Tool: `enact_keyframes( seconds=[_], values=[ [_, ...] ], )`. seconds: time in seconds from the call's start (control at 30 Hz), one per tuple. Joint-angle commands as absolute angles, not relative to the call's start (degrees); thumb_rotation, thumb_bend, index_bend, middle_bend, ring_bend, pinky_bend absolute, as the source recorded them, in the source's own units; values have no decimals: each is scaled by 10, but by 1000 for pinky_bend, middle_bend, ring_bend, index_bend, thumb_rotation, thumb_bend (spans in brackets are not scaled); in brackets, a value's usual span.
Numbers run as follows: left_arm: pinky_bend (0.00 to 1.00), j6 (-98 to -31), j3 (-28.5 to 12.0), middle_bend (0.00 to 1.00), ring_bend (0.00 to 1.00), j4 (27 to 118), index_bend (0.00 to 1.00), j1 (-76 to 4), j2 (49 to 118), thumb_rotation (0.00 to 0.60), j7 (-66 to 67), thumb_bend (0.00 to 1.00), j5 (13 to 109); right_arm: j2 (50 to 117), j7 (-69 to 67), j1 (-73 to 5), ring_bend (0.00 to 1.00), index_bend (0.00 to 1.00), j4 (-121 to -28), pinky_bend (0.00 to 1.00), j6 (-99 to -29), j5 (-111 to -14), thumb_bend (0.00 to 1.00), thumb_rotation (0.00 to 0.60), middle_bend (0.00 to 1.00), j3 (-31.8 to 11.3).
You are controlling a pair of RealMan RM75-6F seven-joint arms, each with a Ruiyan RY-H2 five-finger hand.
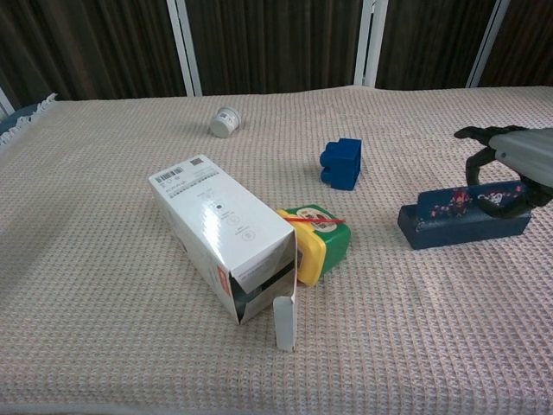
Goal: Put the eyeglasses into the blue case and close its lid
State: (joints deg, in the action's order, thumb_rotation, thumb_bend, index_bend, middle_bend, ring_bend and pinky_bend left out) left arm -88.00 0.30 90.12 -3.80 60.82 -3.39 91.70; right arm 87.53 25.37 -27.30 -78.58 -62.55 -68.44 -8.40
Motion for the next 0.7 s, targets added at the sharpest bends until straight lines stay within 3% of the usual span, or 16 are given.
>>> enact_keyframes(
  seconds=[0.03,0.3,0.57,0.7],
  values=[
    [49,-881,3,0,0,901,0,-38,608,600,-35,449,917,879,259,-276,0,684,-780,0,-624,-679,592,600,130,-86],
    [49,-882,4,0,0,901,0,-37,608,600,-36,449,918,900,260,-293,0,505,-739,0,-612,-657,571,600,120,-103],
    [49,-884,4,0,0,901,0,-36,607,600,-37,449,918,911,258,-302,0,477,-714,0,-617,-649,508,600,115,-113],
    [49,-888,3,0,0,900,0,-35,607,600,-39,449,919,898,240,-287,0,449,-728,0,-650,-671,428,600,108,-108]
  ],
)
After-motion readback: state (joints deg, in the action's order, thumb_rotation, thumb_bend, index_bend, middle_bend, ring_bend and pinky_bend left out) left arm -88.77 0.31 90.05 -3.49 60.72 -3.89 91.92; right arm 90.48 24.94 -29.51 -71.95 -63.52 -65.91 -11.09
